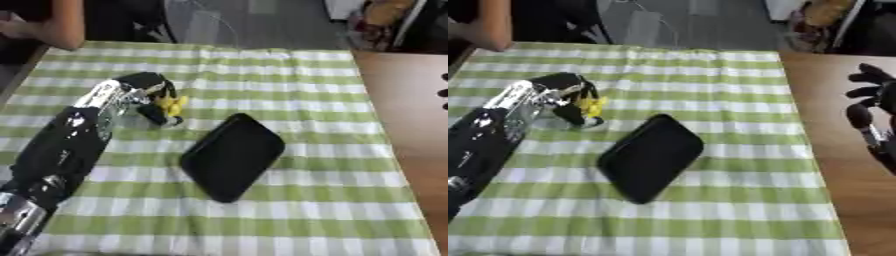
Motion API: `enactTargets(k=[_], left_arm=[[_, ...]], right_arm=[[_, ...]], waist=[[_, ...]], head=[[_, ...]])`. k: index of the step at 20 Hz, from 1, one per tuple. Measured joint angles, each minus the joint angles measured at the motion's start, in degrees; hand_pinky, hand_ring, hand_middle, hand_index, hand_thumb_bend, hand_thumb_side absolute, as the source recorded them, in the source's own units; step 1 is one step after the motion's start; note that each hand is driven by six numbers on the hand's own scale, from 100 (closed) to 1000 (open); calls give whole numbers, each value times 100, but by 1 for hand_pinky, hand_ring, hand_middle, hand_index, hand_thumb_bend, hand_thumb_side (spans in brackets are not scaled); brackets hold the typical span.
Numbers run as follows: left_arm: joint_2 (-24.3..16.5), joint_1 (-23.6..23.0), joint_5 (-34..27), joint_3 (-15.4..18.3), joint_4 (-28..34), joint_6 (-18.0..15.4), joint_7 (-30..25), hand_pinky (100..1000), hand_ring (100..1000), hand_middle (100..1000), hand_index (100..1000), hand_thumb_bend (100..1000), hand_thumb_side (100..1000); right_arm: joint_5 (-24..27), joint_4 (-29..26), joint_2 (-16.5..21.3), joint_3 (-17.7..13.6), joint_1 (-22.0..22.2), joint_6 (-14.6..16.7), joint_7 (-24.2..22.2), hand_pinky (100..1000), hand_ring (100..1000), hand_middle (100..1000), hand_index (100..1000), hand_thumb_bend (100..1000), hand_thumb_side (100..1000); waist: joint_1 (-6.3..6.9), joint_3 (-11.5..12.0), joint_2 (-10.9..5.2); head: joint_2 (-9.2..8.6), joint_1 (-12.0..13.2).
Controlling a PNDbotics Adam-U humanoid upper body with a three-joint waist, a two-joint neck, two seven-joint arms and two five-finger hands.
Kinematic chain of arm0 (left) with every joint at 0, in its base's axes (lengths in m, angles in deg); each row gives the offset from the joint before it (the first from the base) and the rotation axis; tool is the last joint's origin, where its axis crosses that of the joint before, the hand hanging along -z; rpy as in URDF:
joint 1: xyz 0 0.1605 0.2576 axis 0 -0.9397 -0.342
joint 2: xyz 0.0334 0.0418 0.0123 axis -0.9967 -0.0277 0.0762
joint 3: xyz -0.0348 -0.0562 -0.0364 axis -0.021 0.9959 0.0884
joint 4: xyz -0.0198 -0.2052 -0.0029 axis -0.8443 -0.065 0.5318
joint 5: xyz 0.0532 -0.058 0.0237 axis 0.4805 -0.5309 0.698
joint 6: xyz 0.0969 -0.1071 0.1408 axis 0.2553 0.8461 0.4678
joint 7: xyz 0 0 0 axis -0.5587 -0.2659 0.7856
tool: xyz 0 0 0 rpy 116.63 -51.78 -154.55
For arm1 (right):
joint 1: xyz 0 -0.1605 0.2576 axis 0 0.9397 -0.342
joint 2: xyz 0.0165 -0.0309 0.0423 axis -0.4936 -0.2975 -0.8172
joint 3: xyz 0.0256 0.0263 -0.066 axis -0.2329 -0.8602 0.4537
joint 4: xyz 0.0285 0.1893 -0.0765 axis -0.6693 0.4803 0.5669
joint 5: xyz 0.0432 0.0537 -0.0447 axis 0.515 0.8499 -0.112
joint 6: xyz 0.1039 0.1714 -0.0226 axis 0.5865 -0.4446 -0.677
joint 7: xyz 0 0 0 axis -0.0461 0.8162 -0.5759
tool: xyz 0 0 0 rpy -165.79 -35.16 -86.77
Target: Pick up objects on the table and place them in the box.
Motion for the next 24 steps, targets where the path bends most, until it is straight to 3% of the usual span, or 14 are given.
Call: enactTargets(k=[1, 2, 4, 5, 6, 7, 11, 24], left_arm=[[0, 0, 0, 0, 7, 33, 126, 100, 140, 310, 515, 100, 462], [0, 0, -2, 2, 32, 68, 274, 100, 100, 258, 462, 100, 432], [0, 0, -15, 2, 73, 121, 591, 100, 100, 177, 372, 100, 396], [0, -1, -20, 2, 98, 135, 744, 100, 100, 100, 283, 100, 378], [0, -1, -24, 1, 127, 143, 890, 100, 100, 100, 283, 100, 378], [0, -1, -26, 0, 150, 144, 1018, 100, 100, 100, 185, 100, 394], [-3, -1, 12, -12, 291, 116, 1321, 100, 100, 100, 139, 100, 447], [-25, -8, 324, -80, 539, -39, 996, 100, 100, 100, 129, 100, 456]], right_arm=[[0, 0, 0, 0, 0, -1, -1, 586, 685, 772, 939, 672, 962], [0, 0, 0, 0, 0, -1, -1, 586, 685, 773, 939, 673, 962], [0, 0, 0, 0, -1, -1, -1, 586, 685, 772, 939, 673, 961], [0, 0, 0, 0, -1, -1, -2, 586, 686, 772, 939, 673, 961], [0, 0, 0, 0, -1, -1, -2, 586, 686, 772, 939, 673, 961], [0, 0, 0, 0, -1, -1, -3, 586, 686, 772, 939, 673, 961], [0, 0, 0, 0, -1, 3, -8, 586, 686, 773, 939, 673, 963], [0, 0, 0, 0, -1, 8, -18, 587, 687, 773, 940, 673, 960]], waist=[[-1, 0, 0], [-5, 0, 0], [-9, 0, 0], [-9, 0, 0], [-9, 0, 0], [-9, 0, 0], [-9, 1, 0], [-7, 1, 0]], head=[[-20, 0], [-26, 0], [-26, 0], [-26, 0], [-26, 0], [-27, 1], [-27, 3], [-31, 47]])
